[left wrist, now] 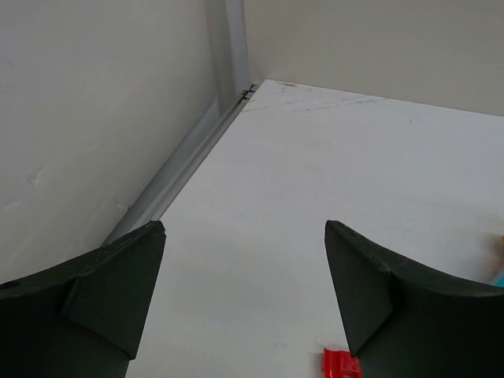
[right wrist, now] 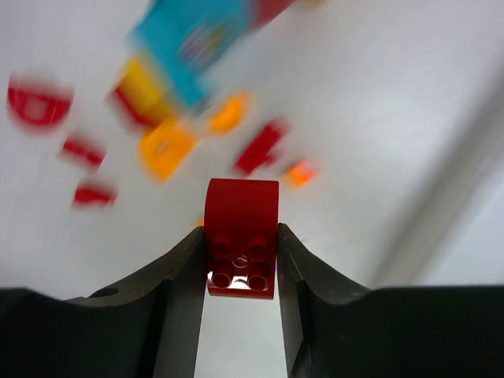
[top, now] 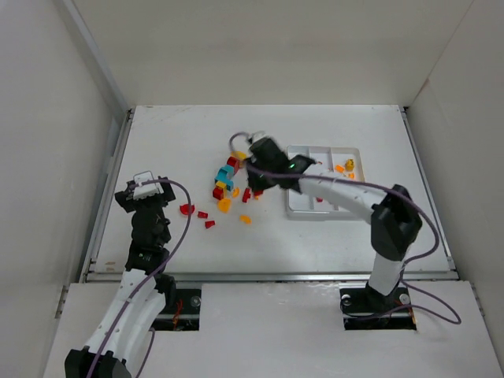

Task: Sort the legos into containers by color

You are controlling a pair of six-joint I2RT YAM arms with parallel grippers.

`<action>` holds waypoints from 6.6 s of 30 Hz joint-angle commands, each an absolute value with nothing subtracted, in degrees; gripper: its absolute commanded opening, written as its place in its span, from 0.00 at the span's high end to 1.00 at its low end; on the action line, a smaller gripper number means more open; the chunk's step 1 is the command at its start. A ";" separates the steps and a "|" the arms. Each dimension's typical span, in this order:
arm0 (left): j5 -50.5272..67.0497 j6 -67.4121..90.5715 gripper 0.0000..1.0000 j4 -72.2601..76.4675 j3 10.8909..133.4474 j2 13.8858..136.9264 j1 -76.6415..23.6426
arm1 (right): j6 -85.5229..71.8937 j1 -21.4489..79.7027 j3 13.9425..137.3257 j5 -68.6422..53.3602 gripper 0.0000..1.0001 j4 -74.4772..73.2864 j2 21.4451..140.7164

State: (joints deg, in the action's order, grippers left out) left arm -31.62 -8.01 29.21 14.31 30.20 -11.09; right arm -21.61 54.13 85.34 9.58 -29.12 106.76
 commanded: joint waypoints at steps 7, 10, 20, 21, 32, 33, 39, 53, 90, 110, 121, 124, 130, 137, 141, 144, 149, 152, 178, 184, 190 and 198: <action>-22.51 -9.23 0.15 27.34 15.12 30.58 -10.20 | -12.93 21.99 89.47 5.11 1.00 -29.89 107.57; -20.57 -9.76 0.12 26.81 15.64 31.29 -9.06 | -12.31 17.24 91.39 5.10 1.00 -28.65 111.16; -18.63 -9.76 0.10 25.66 16.17 33.13 -6.77 | -10.20 16.08 98.52 8.88 0.41 -31.63 118.30; -18.11 -9.76 0.10 25.66 16.17 33.13 -6.77 | -10.20 16.08 98.53 8.88 0.33 -31.64 118.30; -16.35 -9.76 0.07 25.14 16.17 32.09 -6.77 | 9.02 30.39 94.13 7.22 0.30 -25.41 108.11; -16.35 -9.76 0.07 25.14 16.17 32.08 -6.77 | 10.10 32.67 94.13 2.68 0.30 -25.40 108.63; -15.73 -9.76 0.07 24.61 16.17 32.08 -6.77 | 13.18 34.63 100.01 -9.57 0.40 -33.30 118.20; -15.12 -9.76 0.07 24.08 16.70 32.08 -6.77 | 17.84 39.29 95.45 -11.43 0.35 -33.13 121.03; -12.83 -9.76 0.06 23.03 16.70 32.08 -6.77 | -0.94 26.32 88.62 -8.62 1.00 -24.63 110.06; -10.72 -10.28 0.06 22.50 16.70 32.08 -6.77 | -14.06 5.19 89.91 6.59 0.67 -27.15 110.92; -10.20 -10.28 0.06 22.50 16.70 31.55 -6.77 | -9.24 6.23 87.98 7.03 0.38 -28.21 105.65; -9.67 -10.28 0.06 22.50 16.70 31.55 -6.77 | -8.62 6.24 87.45 7.55 0.44 -28.21 104.41; -9.14 -10.28 0.06 22.50 16.70 30.50 -6.77 | -7.56 6.24 91.31 8.44 0.70 -31.63 108.97; -8.61 -10.28 0.06 21.45 17.23 29.97 -6.77 | -7.03 6.24 93.25 8.44 0.49 -33.05 112.49; -8.61 -10.28 0.06 21.45 17.23 29.97 -6.77 | -6.42 6.24 93.96 8.44 0.45 -34.19 113.64; -8.61 -10.28 0.06 21.45 17.23 29.97 -6.77 | -6.42 6.24 93.96 8.44 0.46 -34.98 112.77; -8.61 -10.28 0.06 21.45 17.23 29.44 -6.25 | -4.58 15.24 91.15 11.04 0.50 -33.67 103.29; -9.14 -10.28 0.06 22.05 17.23 29.44 -6.24 | -1.33 25.19 85.36 11.79 0.35 -29.90 96.25; -12.30 -10.81 0.06 22.59 17.23 27.33 -6.24 | 2.03 55.89 76.82 0.87 0.29 -16.44 112.49; -12.30 -10.81 0.06 23.12 17.23 27.33 -6.24 | 1.49 57.13 79.71 3.78 0.38 -16.96 115.49; -12.30 -10.81 0.06 23.12 17.23 27.33 -5.71 | 1.49 57.13 79.10 4.48 0.78 -16.96 114.53; -11.26 -10.81 0.06 22.59 17.23 27.33 -5.71 | -1.84 57.13 77.26 6.94 1.00 -16.96 110.22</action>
